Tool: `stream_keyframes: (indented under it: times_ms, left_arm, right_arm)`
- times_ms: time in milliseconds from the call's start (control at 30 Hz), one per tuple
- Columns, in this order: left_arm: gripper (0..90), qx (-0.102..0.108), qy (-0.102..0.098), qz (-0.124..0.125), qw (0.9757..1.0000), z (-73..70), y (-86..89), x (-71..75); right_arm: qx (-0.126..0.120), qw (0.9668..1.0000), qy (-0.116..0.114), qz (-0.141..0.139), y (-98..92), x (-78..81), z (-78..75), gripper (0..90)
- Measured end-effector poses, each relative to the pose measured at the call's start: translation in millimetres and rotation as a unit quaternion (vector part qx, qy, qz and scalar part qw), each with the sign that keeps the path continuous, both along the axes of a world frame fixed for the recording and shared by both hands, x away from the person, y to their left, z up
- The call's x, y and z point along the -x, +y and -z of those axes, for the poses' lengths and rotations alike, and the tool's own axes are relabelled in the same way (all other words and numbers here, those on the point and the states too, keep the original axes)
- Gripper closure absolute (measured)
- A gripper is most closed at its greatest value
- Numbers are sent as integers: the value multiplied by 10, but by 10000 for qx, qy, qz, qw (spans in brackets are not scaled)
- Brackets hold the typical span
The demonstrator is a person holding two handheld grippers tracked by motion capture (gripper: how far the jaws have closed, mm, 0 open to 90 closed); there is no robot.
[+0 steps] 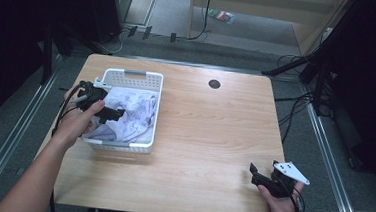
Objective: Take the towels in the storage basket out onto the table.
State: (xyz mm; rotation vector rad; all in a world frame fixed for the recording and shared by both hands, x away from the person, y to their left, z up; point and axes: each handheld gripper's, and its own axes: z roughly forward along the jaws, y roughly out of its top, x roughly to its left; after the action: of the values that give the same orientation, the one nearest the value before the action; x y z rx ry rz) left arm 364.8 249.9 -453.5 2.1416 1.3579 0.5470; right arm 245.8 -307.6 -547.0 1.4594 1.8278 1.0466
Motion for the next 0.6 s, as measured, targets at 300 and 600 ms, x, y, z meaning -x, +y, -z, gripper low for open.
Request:
stream_keyframes:
  times_ms: [300,600]
  left_arm:
    - [1,-132,275,71,9995,62,-94,-204]
    - [1,-300,623,39,9976,154,-114,-355]
  right_arm:
    - [-5,10000,9,-3,-2,-5,-1,137]
    - [-20,10000,-1,-8,-3,-4,-1,137]
